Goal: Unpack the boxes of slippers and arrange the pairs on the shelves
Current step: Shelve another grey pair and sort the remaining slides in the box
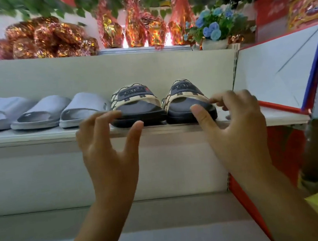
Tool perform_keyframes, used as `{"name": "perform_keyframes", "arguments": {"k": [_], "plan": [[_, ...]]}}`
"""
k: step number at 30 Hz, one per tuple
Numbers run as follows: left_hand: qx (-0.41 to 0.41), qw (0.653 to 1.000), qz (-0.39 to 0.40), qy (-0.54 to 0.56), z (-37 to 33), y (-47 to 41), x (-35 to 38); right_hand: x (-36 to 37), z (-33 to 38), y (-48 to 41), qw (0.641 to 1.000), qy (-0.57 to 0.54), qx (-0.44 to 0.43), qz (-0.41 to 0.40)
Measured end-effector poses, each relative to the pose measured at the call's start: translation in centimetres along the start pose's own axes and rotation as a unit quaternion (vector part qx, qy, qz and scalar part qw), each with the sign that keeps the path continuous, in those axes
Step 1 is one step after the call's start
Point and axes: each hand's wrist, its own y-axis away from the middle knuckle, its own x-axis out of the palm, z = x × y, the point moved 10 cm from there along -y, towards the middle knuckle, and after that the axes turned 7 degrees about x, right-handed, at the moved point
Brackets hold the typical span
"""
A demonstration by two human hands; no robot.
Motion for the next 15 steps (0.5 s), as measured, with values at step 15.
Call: {"name": "perform_keyframes", "arguments": {"k": [15], "plan": [[0.072, 0.959, 0.161, -0.221, 0.8, -2.0, 3.6, 5.7, 0.1, -2.9, 0.984, 0.011, -0.088, 0.154]]}}
